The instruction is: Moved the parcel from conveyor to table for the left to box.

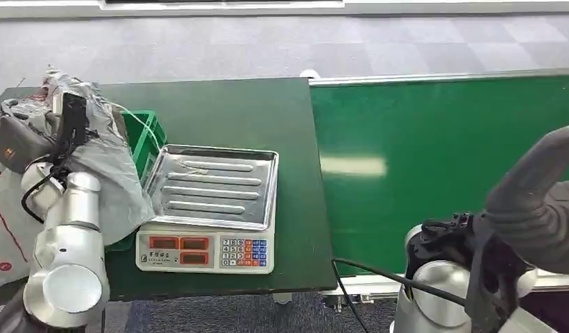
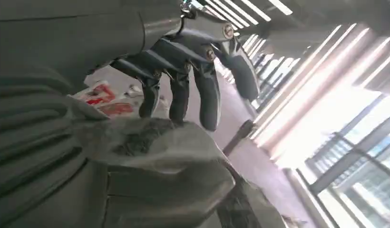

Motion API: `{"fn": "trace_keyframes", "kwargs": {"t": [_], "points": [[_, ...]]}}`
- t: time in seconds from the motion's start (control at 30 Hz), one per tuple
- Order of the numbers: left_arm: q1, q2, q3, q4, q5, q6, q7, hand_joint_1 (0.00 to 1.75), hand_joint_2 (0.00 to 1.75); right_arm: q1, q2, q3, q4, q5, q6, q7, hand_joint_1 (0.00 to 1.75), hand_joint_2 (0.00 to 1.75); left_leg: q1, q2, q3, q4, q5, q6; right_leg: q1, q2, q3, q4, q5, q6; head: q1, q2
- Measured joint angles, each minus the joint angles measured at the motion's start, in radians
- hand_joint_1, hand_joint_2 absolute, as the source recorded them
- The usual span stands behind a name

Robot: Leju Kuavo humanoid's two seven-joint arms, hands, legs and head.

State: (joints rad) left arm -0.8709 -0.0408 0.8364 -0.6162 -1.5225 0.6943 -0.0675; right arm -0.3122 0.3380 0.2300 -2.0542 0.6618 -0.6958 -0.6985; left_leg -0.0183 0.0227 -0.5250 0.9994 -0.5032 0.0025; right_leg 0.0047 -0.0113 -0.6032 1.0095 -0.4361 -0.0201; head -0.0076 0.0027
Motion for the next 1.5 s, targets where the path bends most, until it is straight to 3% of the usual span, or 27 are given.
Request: {"fn": "trace_keyframes", "kwargs": {"t": [0.37,0.67,0.73,0.87,0.9,1.03,1.17,1.2,1.23,1.27,1.37,1.5], "points": [[-0.024,-0.02,0.134,0.049,0.078,0.0,-0.061,0.0,0.0,-0.001,0.0,0.018,0.01,0.002,0.0,0.0,0.0,1.75,0.0,0.0,0.0,0.0,0.0,0.0,0.0,-0.001,0.0,0.0,0.0,0.0,0.0,0.0],[-0.059,-0.064,0.263,0.002,0.265,0.0,-0.411,0.0,0.0,0.001,0.0,0.018,0.034,0.021,0.0,0.0,0.0,1.75,0.0,0.0,0.0,0.0,0.0,0.0,0.0,-0.001,0.0,0.0,0.0,0.0,0.0,0.0],[-0.064,-0.078,0.274,-0.033,0.528,0.0,-0.58,0.0,0.0,0.003,0.0,0.021,0.049,0.024,0.0,0.0,0.0,1.75,0.0,0.001,0.0,0.0,0.0,0.0,0.0,0.0,0.0,0.0,0.0,0.0,0.0,0.0],[-0.064,-0.089,0.236,-0.074,0.769,0.0,-0.629,0.0,0.0,0.004,0.0,0.021,0.064,0.025,0.0,0.0,0.0,1.75,0.0,-0.002,0.0,0.0,0.0,0.0,0.0,-0.002,0.0,0.0,0.0,0.0,0.0,0.0],[-0.064,-0.091,0.225,-0.083,0.768,0.0,-0.632,0.0,1.75,0.004,0.0,0.022,0.067,0.025,0.0,0.0,0.0,1.75,0.0,-0.002,0.0,0.0,0.0,0.0,0.0,-0.002,0.001,0.0,0.0,0.0,0.0,0.0],[-0.015,-0.094,0.102,-0.178,1.111,-0.025,-0.636,0.0,1.75,0.004,0.0,0.022,0.088,0.01,0.0,0.0,0.0,1.75,0.0,0.003,0.001,0.0,0.0,0.0,0.0,0.002,0.0,0.0,0.0,0.0,0.0,0.0],[0.141,-0.12,-0.2,-0.435,1.506,-0.313,-0.631,0.0,1.75,0.005,0.0,0.032,0.165,-0.136,0.0,0.005,0.0,1.75,0.0,-0.003,-0.001,0.0,0.0,0.0,0.0,-0.003,0.001,0.0,0.0,0.0,0.0,0.0],[0.196,-0.137,-0.288,-0.537,1.546,-0.38,-0.624,0.0,0.0,0.005,-0.003,0.04,0.201,-0.189,0.0,0.022,0.0,0.0,0.0,-0.005,-0.001,0.0,0.0,0.0,0.0,-0.005,0.002,0.0,0.0,0.0,0.0,0.0],[0.252,-0.146,-0.353,-0.618,1.567,-0.416,-0.623,0.0,0.0,0.007,-0.004,0.046,0.221,-0.209,0.001,0.03,0.0,0.0,0.0,-0.005,-0.001,0.0,0.0,0.0,-0.001,-0.004,0.002,0.0,-0.001,0.0,0.0,0.0],[0.308,-0.154,-0.406,-0.687,1.59,-0.448,-0.623,0.0,1.75,0.012,-0.006,0.05,0.243,-0.231,0.001,0.042,0.0,1.75,-0.001,-0.005,-0.001,0.0,-0.001,0.001,-0.001,-0.004,0.002,0.0,-0.001,0.0,0.0,0.0],[0.482,-0.182,-0.565,-0.887,1.69,-0.582,-0.618,0.0,1.75,0.041,-0.018,0.052,0.292,-0.283,0.001,0.08,0.0,1.75,-0.001,-0.002,-0.001,0.0,-0.002,0.002,-0.002,-0.002,0.001,-0.001,-0.001,0.001,0.0,0.0],[0.602,-0.195,-0.692,-1.016,1.716,-0.662,-0.607,0.0,1.75,0.066,-0.029,0.053,0.325,-0.303,0.01,0.093,0.0,1.75,-0.002,-0.003,-0.002,0.0,-0.003,0.003,-0.002,-0.003,0.001,-0.002,-0.002,0.002,0.0,0.0]]}}
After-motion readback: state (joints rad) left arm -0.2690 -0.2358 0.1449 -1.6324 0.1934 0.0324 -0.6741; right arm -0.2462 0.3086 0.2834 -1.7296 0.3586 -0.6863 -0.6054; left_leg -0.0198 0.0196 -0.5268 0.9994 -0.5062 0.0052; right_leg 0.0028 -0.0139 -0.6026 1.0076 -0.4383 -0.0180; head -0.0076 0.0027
